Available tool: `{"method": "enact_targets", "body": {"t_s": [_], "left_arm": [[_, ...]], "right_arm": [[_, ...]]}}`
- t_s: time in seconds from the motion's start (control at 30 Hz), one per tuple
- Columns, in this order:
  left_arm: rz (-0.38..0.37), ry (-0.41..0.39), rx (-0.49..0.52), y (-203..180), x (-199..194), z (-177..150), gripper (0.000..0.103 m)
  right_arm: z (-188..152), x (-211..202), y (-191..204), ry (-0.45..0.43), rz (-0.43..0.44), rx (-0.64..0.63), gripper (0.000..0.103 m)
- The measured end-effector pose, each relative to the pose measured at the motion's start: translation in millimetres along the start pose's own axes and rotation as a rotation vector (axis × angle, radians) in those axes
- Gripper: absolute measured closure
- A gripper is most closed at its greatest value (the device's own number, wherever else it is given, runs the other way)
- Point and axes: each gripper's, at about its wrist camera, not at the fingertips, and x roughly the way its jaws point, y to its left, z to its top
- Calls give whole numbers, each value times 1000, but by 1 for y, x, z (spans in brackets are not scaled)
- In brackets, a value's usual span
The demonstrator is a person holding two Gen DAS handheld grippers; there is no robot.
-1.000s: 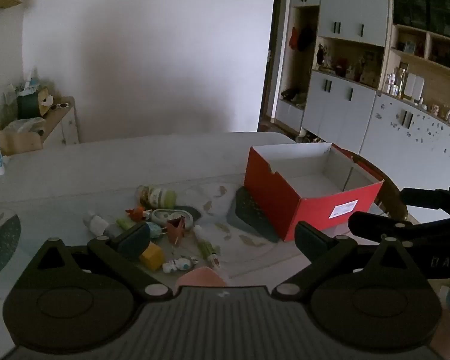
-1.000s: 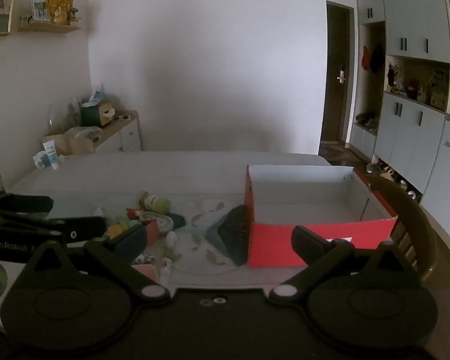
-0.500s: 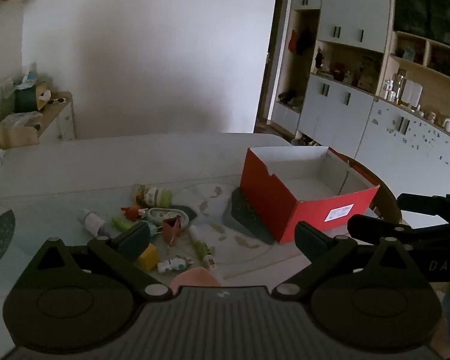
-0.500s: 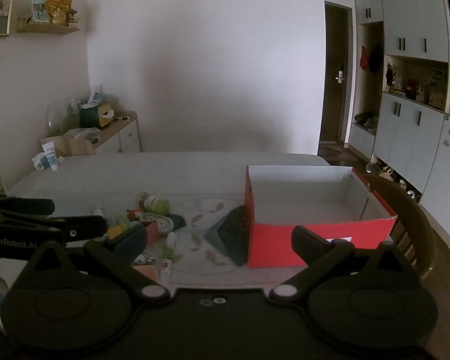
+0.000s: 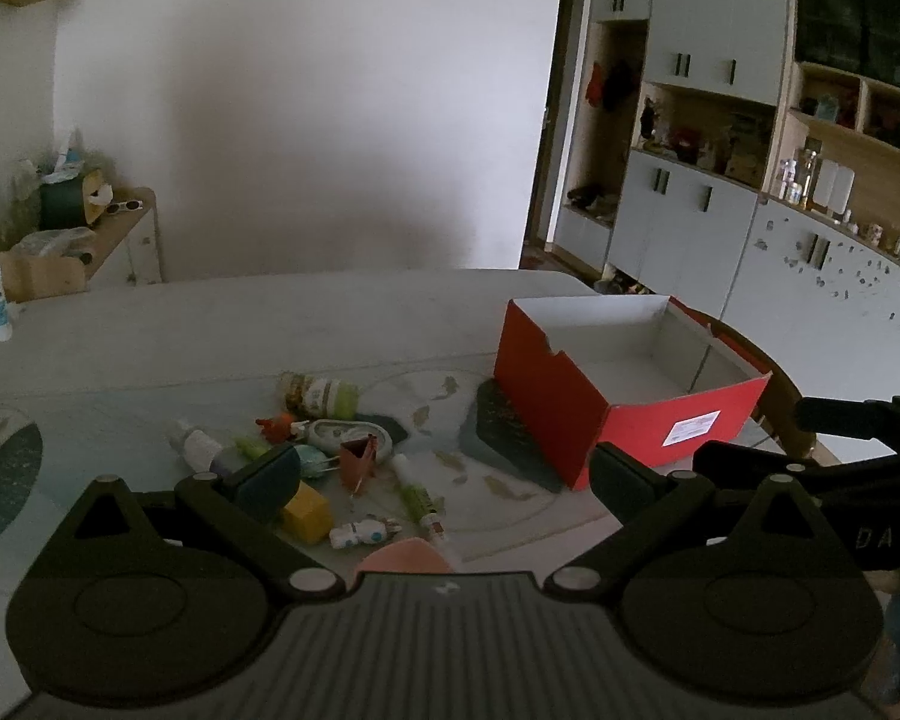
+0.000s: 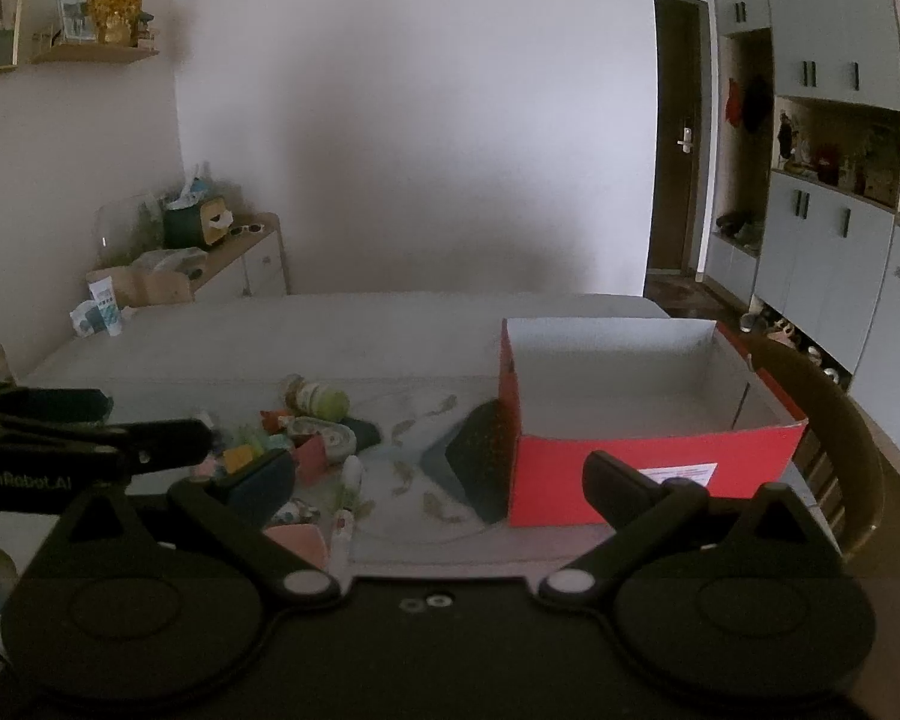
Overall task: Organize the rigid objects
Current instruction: 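Move both tools toward the cluster of items on the table, then grasp the pink heart dish with the right tool while the left tool grasps the doll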
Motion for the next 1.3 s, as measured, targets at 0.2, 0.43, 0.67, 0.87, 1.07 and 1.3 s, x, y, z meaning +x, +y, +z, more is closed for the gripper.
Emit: {"method": "enact_targets", "body": {"t_s": [0.2,0.43,0.67,0.87,1.07,1.3], "left_arm": [[8,-14,5,2,-2,2,0],[10,-17,4,1,-3,3,0],[12,-9,2,1,-4,3,0],[25,-7,1,4,-4,3,0],[57,-4,-20,15,-6,2,0],[83,12,-62,33,-4,-1,0]], "right_arm": [[0,0,-1,-6,12,2,1],[0,1,-1,-9,10,0,1],[-2,3,-1,-4,12,-1,1],[-2,5,2,-1,22,-10,1],[0,12,11,11,47,-40,1],[3,26,23,34,95,-67,3]]}}
